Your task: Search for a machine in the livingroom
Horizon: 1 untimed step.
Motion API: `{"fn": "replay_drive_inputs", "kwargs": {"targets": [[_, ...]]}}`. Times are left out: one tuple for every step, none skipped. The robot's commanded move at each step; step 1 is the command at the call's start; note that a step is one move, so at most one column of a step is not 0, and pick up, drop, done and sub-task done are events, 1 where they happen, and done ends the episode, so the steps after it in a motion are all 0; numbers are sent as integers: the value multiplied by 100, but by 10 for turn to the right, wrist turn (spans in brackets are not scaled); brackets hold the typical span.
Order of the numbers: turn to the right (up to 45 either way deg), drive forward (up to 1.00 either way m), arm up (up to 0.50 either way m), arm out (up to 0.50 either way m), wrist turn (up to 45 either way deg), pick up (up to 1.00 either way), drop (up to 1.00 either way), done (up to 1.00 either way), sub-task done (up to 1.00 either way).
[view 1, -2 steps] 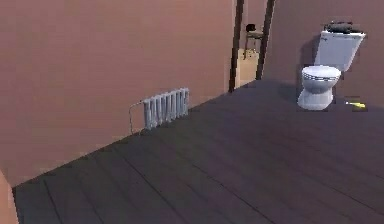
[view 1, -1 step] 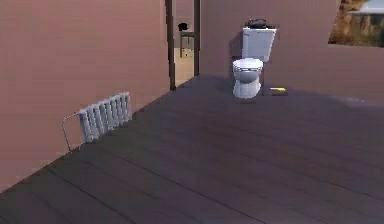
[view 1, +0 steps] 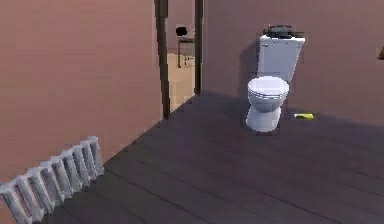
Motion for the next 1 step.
{"fn": "replay_drive_inputs", "kwargs": {"targets": [[30, 0, 0, 0, 0, 0, 0, 0, 0]]}}
